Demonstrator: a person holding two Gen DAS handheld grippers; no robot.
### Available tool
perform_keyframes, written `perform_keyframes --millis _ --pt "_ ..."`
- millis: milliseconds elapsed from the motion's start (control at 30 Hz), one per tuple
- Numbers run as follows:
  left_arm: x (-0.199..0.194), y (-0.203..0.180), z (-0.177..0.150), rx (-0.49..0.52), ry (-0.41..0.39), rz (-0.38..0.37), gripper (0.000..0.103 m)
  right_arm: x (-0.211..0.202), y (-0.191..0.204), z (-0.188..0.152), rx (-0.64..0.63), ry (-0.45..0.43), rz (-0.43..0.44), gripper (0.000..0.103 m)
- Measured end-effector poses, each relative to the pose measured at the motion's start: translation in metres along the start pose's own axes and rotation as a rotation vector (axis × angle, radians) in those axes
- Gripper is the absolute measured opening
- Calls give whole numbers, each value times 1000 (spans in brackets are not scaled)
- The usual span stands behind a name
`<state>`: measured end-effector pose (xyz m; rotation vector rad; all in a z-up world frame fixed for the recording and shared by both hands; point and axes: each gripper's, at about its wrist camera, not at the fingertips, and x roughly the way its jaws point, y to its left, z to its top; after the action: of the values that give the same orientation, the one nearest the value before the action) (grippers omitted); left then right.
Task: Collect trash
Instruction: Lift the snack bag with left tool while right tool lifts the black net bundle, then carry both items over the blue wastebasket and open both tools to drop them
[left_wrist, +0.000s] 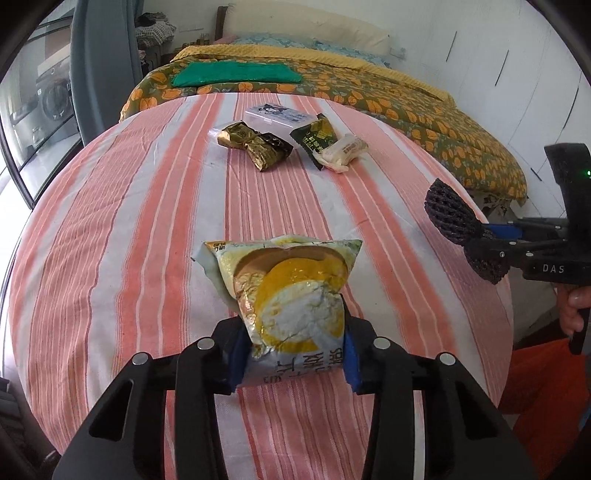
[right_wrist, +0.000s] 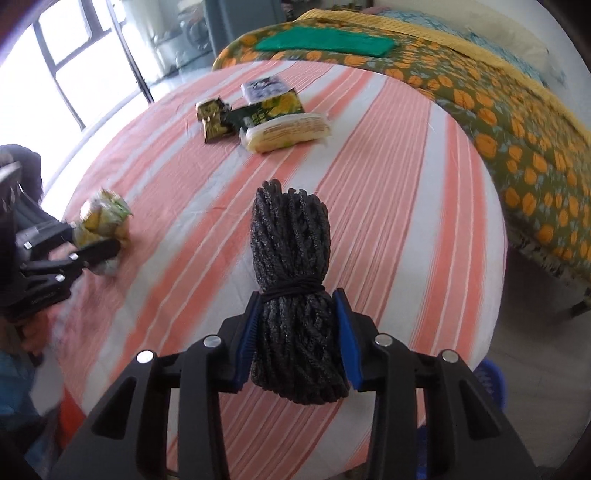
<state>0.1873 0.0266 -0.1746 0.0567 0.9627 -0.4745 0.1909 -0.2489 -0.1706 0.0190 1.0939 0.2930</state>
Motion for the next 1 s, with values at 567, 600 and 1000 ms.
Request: perform_keyframes --millis 567,600,1000 --pt "3 -215 13 210 44 -363 38 -96 -186 -141 521 -191 -114 38" --pt "7 -233 12 231 58 -383 38 -97 -194 -149 537 -191 -130 38" --pt "141 -392 -26 355 275 -416 39 -73 -285 -240 759 -162 -160 38"
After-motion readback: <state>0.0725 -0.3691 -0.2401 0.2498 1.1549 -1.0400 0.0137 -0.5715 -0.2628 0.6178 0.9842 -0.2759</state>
